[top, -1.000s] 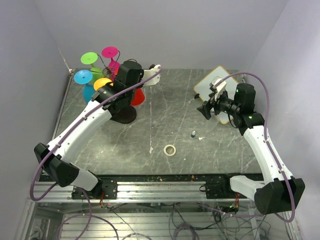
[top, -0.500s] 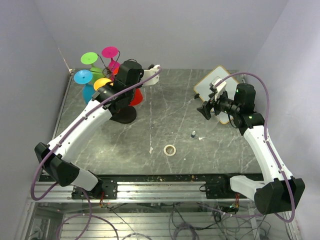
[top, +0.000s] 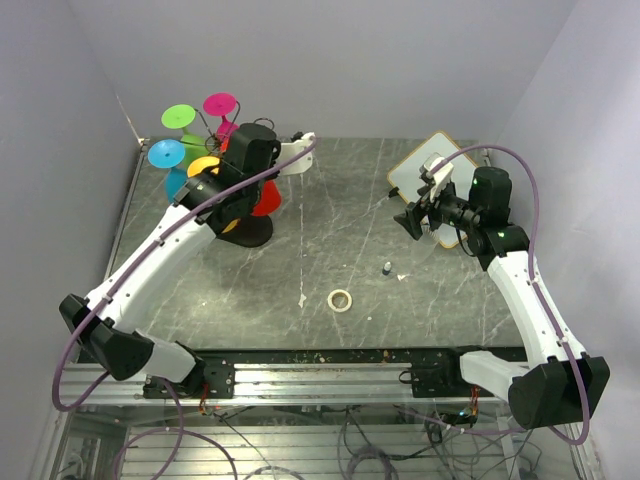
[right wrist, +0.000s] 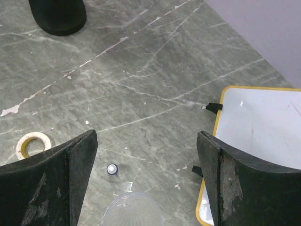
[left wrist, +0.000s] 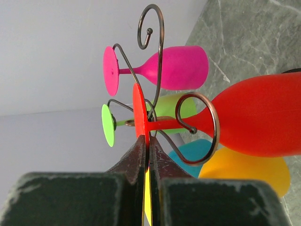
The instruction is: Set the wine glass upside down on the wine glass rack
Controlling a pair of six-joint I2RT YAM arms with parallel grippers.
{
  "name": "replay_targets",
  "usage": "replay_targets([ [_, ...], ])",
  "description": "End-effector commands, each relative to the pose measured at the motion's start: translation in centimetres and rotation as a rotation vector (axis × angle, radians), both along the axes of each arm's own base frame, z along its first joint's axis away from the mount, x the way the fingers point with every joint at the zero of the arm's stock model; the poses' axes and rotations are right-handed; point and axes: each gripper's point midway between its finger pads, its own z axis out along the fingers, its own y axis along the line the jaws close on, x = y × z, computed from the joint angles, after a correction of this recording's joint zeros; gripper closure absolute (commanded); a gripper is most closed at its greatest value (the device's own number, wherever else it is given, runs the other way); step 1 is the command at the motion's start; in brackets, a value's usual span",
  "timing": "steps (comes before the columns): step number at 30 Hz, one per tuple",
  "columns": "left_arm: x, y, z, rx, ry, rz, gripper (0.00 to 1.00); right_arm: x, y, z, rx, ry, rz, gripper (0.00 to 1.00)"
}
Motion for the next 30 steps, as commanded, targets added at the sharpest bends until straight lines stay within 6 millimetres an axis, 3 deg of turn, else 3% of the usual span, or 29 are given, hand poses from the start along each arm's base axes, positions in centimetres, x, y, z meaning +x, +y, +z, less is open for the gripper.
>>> replay_targets([
  [1, -1.2, 0.7, 1.8, -0.027, -0.018, -0.023, 0.93, -0.1, -0.2, -0.1, 0.004, 0.001, -0.004, 0.14],
  [19, -3.2, -1.2, 1.9, -0.048, -0.014, -0.236, 0.93, 0.1, -0.5, -0.2, 0.008, 0.006, -0.013, 0.14],
  [30, -2.6, -3.5, 1.0, -0.088, 0.007, -0.309, 0.93, 0.1, -0.8, -0.2, 0.011, 0.006, -0.018, 0.14],
])
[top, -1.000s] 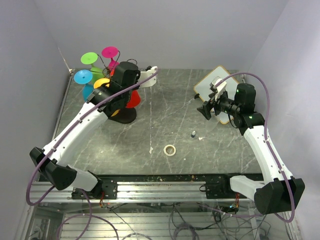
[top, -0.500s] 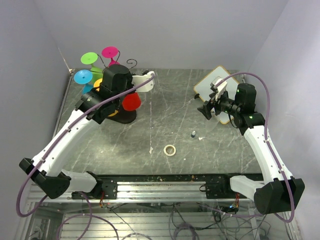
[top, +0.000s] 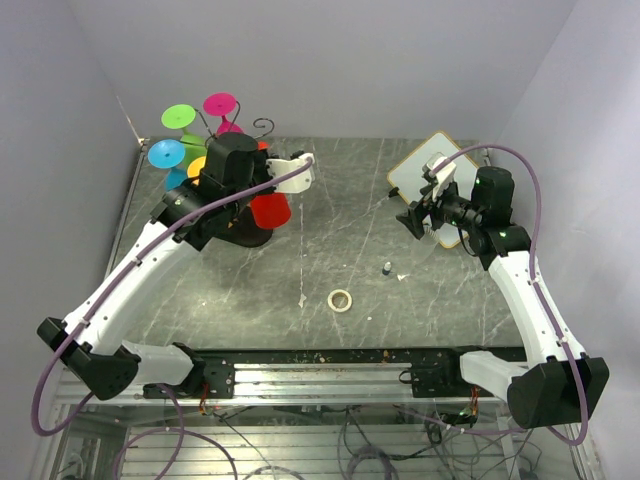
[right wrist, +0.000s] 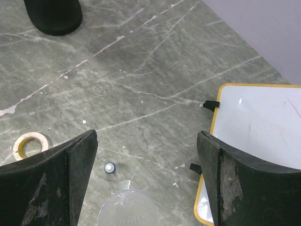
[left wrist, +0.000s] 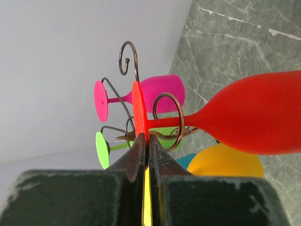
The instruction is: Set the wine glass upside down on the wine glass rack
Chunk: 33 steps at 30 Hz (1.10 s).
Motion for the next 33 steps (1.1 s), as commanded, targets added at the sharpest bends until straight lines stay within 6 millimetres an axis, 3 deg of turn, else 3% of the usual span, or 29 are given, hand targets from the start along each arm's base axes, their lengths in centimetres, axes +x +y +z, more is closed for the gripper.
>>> replay_targets([
  [1, 0.4, -1.5, 0.3, -0.046, -0.014, -0.052, 0.93, -0.1, -0.2, -0.2, 0.01, 0.006, -0.003, 0.13],
  [11, 1.3, -1.6, -1.6, 0.013, 0.028, -0.023, 0.88, -0.1, -0.4, -0.1, 0.012, 0.0, -0.005, 0.13],
  [24, 2.1, -0.1, -1.5, 0.061, 0.007, 0.072, 0.85, -0.1, -0.4, 0.0, 0.012, -0.003, -0.003, 0.13],
  [33, 1.8, -0.2, -1.7, 0.043, 0.03, 0.074, 0.74, -0.1, -0.4, 0.0, 0.012, -0.003, -0.002, 0.13],
])
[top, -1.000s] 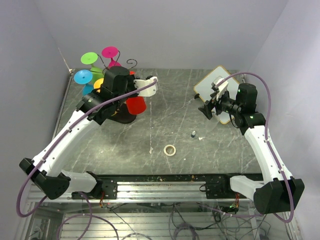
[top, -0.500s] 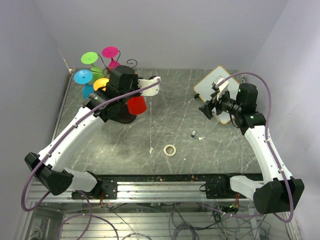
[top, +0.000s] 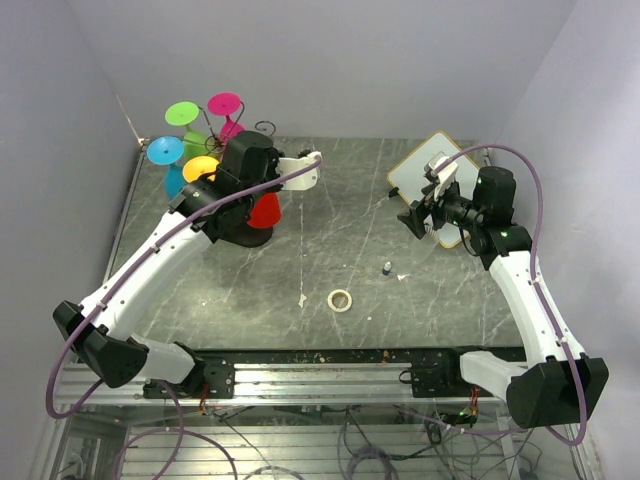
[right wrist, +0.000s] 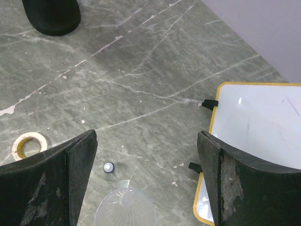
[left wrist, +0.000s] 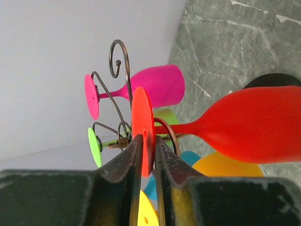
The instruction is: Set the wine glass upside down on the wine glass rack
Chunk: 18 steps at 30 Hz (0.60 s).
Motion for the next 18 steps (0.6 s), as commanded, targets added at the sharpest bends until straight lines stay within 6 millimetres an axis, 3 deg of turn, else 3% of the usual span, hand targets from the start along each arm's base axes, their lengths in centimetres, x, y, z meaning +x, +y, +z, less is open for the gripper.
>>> replay_targets([
  [1, -0.1, 0.0, 0.5, -0.025, 0.005, 0.017, 0.72, -0.2, 0.0, 0.0, 0.01, -0.004, 0.005, 0.13],
  [18, -1.9, -0.8, 2.7, -0.18, 0.0, -0.041, 0.58, -0.2, -0.2, -0.1, 0.013, 0.003, 0.004, 0.13],
])
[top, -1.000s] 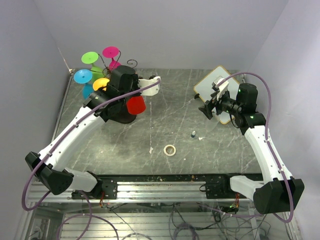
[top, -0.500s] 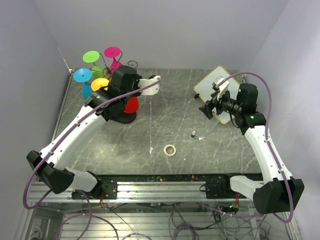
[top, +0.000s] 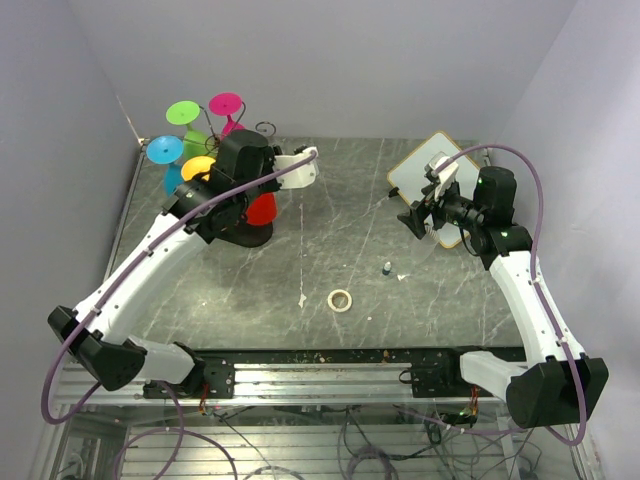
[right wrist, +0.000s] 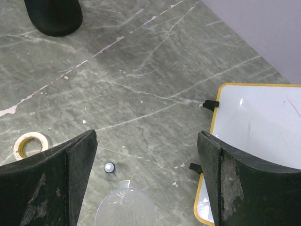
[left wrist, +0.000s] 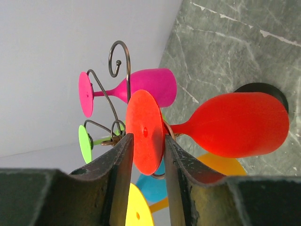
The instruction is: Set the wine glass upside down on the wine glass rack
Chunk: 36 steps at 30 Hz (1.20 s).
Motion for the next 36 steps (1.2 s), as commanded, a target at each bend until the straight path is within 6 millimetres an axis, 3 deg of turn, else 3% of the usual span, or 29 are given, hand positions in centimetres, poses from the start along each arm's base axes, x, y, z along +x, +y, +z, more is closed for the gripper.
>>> replay_targets([
  [1, -1.2, -0.5, 2.5, -0.105, -0.027, -0.04, 0.57, -0.1, -0.2, -0.2, 0.009, 0.004, -0.001, 0.13],
  [12, -3.2, -1.6, 2.5, -0.179, 0.032, -0.124, 0.54, -0.3, -0.2, -0.1, 0.015, 0.008, 0.002, 0.12],
  [17, -5.7, -3.1, 3.1, -0.28, 0.103, -0.232, 0.51, -0.1, -1.1, 0.3, -0.029, -0.008, -0.036, 0.12],
  [20, -9.0, -4.6, 1.8, -0.299, 0.229, -0.38, 0.46, -0.1, -2.5, 1.2, -0.089, -0.032, -0.099, 0.12],
  [24, -13.4, -5.6, 0.0, -0.308, 0.389, -0.548, 0.3, -1.0, -4.5, 1.7, -0.178, -0.033, -0.169, 0.12],
  [31, -14.0, -5.1, -1.4, -0.308, 0.453, -0.524, 0.17, -3.7, -5.7, 1.1, -0.255, 0.077, -0.188, 0.12],
  [33, -14.1, -5.1, -1.8, -0.313, 0.475, -0.518, 0.03, -4.2, -6.3, 0.8, -0.27, 0.12, -0.212, 0.12],
  [36, -14.2, -5.1, -2.6, -0.307, 0.501, -0.514, 0.0, -4.6, -6.8, 0.2, -0.281, 0.183, -0.248, 0.15],
])
